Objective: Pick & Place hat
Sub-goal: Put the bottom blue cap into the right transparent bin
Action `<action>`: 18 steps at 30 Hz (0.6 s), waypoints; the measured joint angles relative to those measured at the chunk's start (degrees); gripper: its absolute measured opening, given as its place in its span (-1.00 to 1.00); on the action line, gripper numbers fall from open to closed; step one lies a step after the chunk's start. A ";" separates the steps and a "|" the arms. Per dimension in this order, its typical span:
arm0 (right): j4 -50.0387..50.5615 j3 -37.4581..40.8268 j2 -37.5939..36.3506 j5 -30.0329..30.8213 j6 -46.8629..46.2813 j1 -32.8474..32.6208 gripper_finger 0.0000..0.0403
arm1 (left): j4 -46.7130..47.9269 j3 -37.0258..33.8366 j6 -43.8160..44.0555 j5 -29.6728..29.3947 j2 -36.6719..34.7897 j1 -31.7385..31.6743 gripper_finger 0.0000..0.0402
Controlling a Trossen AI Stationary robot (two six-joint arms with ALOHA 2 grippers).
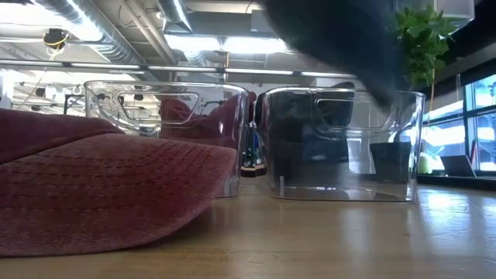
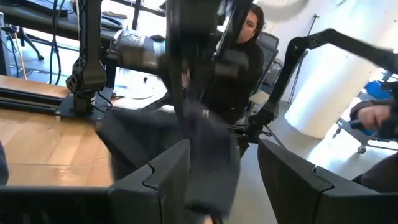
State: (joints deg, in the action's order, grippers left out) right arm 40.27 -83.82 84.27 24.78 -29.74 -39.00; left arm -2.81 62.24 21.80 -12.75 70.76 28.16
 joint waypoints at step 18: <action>32.48 -17.06 2.02 22.26 -15.21 9.61 -0.84 | 0.00 0.02 0.05 1.03 0.00 0.00 -0.08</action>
State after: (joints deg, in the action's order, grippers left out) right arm 72.75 -100.88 86.29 47.04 -44.95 -29.39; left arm -2.81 62.26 21.85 -11.73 70.76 28.16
